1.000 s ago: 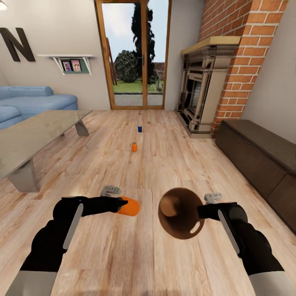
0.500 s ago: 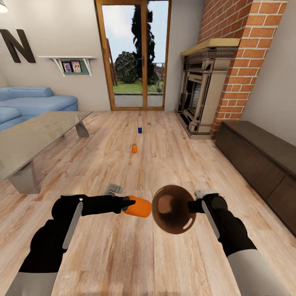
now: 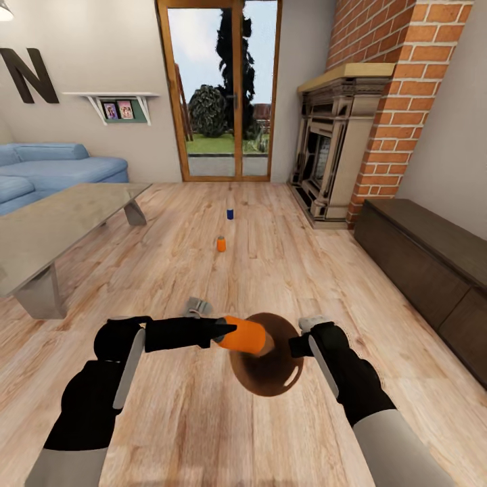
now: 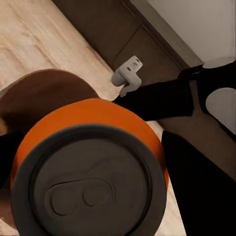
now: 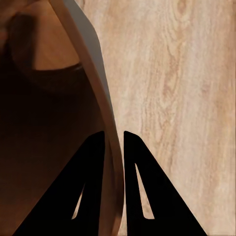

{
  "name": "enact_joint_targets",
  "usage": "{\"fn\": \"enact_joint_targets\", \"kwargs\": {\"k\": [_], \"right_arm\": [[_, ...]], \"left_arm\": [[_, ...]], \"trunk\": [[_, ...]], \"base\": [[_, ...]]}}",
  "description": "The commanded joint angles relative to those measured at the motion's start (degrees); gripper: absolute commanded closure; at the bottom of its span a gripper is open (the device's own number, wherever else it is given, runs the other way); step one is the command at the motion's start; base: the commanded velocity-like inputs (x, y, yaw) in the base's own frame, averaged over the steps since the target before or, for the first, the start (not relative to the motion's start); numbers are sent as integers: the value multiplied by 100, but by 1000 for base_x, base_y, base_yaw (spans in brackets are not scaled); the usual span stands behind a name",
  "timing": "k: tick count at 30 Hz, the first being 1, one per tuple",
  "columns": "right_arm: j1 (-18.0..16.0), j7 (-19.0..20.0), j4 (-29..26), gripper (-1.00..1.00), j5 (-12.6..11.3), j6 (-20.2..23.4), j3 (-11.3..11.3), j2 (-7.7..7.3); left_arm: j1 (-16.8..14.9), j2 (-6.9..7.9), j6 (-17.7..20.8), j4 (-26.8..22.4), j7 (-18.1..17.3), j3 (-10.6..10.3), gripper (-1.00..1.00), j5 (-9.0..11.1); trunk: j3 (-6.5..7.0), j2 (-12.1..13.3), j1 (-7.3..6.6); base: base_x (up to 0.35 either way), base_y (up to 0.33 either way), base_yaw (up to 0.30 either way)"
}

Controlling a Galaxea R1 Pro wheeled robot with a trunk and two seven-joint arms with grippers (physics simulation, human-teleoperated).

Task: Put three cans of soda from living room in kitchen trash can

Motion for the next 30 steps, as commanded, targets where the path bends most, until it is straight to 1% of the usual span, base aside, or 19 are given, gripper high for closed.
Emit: {"fn": "enact_joint_targets", "kwargs": {"k": [1, 4, 5, 6, 7, 12, 13, 14, 15, 17, 20, 22, 23, 24, 25, 26, 27, 30], "right_arm": [[-3, 32, -4, 100, -156, 0, 16, 11], [-3, 31, 3, 100, -154, 0, 60, 29], [-3, 31, -1, 100, -150, 0, 79, 48], [-3, 31, -6, 100, -146, 0, 87, 67], [-3, 29, -19, 100, -138, 0, 105, 115], [-9, -113, -50, 100, -138, 0, 145, 201], [-13, -198, -60, 100, -144, 0, 155, 226], [-20, -231, -64, 100, -146, 0, 160, 237], [-40, -310, -74, 100, -151, 0, 176, 271], [-55, -343, -78, 100, -151, 0, 184, 302], [-88, -357, -80, 100, -148, 0, 188, 337], [-106, -367, -80, 100, -148, 0, 194, 364], [-108, -368, -80, 100, -147, 0, 195, 369], [-113, -371, -81, 100, -147, 0, 205, 381], [-114, -372, -81, 100, -147, 0, 218, 382], [-116, -373, -81, 100, -144, 0, 294, 385], [-116, -373, -81, 100, -142, 0, 345, 386], [-117, -373, -81, 100, -140, 0, 394, 391]], "left_arm": [[0, -21, 0, 4, 9, -8, 100, -6], [0, -65, 0, 19, 33, -95, 100, -25], [0, -81, 0, 32, 59, -190, 100, -49], [0, -87, 0, 39, 85, -236, 100, -65], [-2, -96, 0, 60, 178, -316, 100, -88], [-1, -131, 0, 228, 592, -491, 100, -81], [-1, -152, -61, 343, 716, -588, 100, -81], [-1, -167, -122, 411, 766, -638, 100, -84], [-1, -219, -377, 740, 960, -799, 100, -94], [-1, -283, -623, 1063, 1198, -875, 100, -88], [-3, -332, -818, 1307, 1388, -939, 100, -88], [-5, -403, -985, 1488, 1578, -1046, 100, -90], [-6, -415, -1025, 1517, 1648, -1087, 100, -89], [-7, -444, -1117, 1574, 1871, -1232, 100, -73], [-5, -451, -1139, 1586, 1940, -1278, 100, -65], [-6, -479, -1216, 1606, 2092, -1376, 100, -45], [-7, -500, -1271, 1615, 2153, -1414, 100, -43], [-5, -524, -1329, 1624, 2233, -1447, 100, -50]], "trunk": [[1, -1, -1], [1, -1, -1], [1, -1, -1], [1, -1, -1], [1, -1, -1], [1, -1, -1], [1, -1, -1], [1, -1, -1], [1, -1, -1], [1, -1, -1], [1, -1, -1], [1, -1, -1], [1, -1, -1], [1, -1, -1], [1, -1, -1], [1, -1, -1], [1, -1, -1], [1, -1, -1]], "base": [[0, 0, 0], [0, 0, 0], [0, 0, 0], [0, 0, 0], [0, 0, 0], [0, 0, 0], [0, 0, 0], [0, 0, 0], [0, 0, 0], [0, 0, 0], [0, 0, 0], [0, 0, 0], [0, 0, 0], [0, 0, 0], [0, 0, 0], [0, 0, 0], [0, 0, 0], [0, 0, 0]]}}
